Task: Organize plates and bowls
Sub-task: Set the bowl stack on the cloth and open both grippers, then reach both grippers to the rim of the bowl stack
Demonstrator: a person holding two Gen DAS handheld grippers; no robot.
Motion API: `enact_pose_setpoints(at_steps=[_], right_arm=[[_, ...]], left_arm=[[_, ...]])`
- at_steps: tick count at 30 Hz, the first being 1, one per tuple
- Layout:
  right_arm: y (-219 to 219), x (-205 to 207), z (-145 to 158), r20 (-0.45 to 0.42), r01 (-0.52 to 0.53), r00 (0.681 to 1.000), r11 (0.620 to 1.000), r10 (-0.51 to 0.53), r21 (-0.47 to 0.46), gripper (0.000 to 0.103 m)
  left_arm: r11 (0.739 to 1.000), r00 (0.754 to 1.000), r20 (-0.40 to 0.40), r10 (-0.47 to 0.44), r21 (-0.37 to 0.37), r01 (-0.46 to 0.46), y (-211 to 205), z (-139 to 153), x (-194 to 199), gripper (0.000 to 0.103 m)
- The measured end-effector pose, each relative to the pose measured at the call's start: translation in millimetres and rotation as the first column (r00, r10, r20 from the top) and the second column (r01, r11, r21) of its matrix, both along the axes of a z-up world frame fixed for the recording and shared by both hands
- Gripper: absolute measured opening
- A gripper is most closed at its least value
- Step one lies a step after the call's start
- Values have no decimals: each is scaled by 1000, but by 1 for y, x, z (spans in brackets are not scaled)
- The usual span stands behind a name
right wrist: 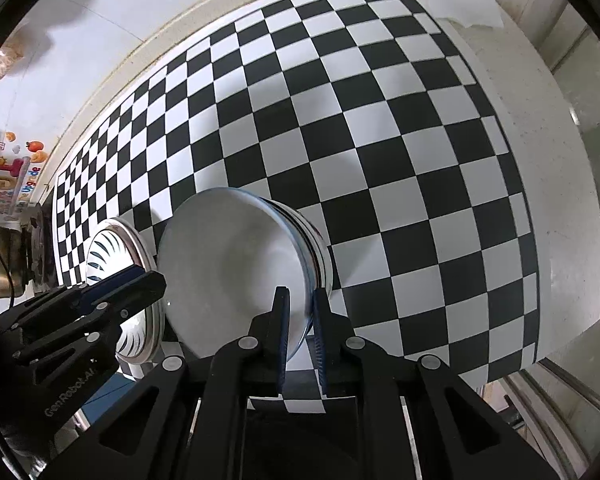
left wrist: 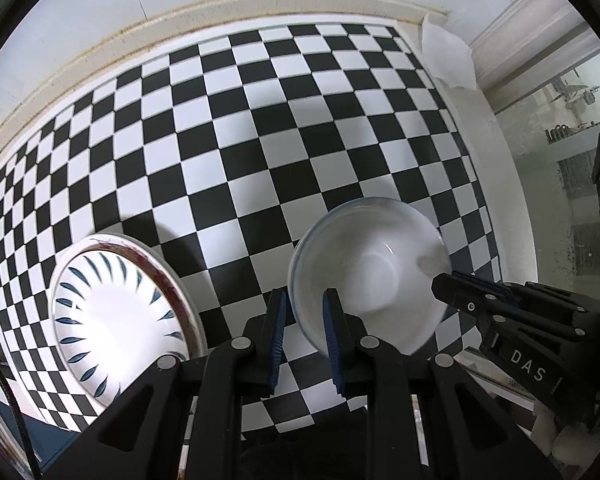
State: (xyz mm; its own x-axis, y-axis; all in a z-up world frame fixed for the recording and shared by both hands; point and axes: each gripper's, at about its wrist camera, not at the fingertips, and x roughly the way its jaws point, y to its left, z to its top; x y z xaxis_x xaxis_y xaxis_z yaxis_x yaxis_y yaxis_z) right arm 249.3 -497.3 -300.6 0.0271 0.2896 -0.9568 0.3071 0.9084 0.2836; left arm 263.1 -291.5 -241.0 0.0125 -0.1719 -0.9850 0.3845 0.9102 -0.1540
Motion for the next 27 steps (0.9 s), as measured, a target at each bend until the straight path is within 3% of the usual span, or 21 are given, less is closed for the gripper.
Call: enact_pose_setpoints(at_steps=[4,7,9,12,18,20,22,27], right_arm=[[7,-11,24,49,-17,999,999,19,-27,15],[12,-25,50,104,-27,994,998,34,-65,27],[16,-35,67,139,-26,990,996,38,-83,52],[24,-52,95,197,-24,979,995,44,-99,81],[38,-85,142,274,-1,961,990,40,-141,86],[43,-98,157,302,8,953,988,40,-155,86],[47,-109,171,321,14,946,986,41,-169,87],[54,-133,199,366,31,930,982,39,-185,87]], left_arm=[[1000,997,81,6,-2,-6,8,25,-14,20],[1000,990,144,7,-12,-5,16,45,-29,27],[1000,984,175,8,-28,-4,23,58,-39,30],[999,978,210,11,-50,-1,32,77,-55,31],[998,955,295,36,-63,-18,47,111,-80,34],[998,945,325,33,-58,-14,50,123,-87,42],[997,936,351,34,-71,-10,53,135,-96,61],[998,907,420,27,-70,3,61,160,-118,62]])
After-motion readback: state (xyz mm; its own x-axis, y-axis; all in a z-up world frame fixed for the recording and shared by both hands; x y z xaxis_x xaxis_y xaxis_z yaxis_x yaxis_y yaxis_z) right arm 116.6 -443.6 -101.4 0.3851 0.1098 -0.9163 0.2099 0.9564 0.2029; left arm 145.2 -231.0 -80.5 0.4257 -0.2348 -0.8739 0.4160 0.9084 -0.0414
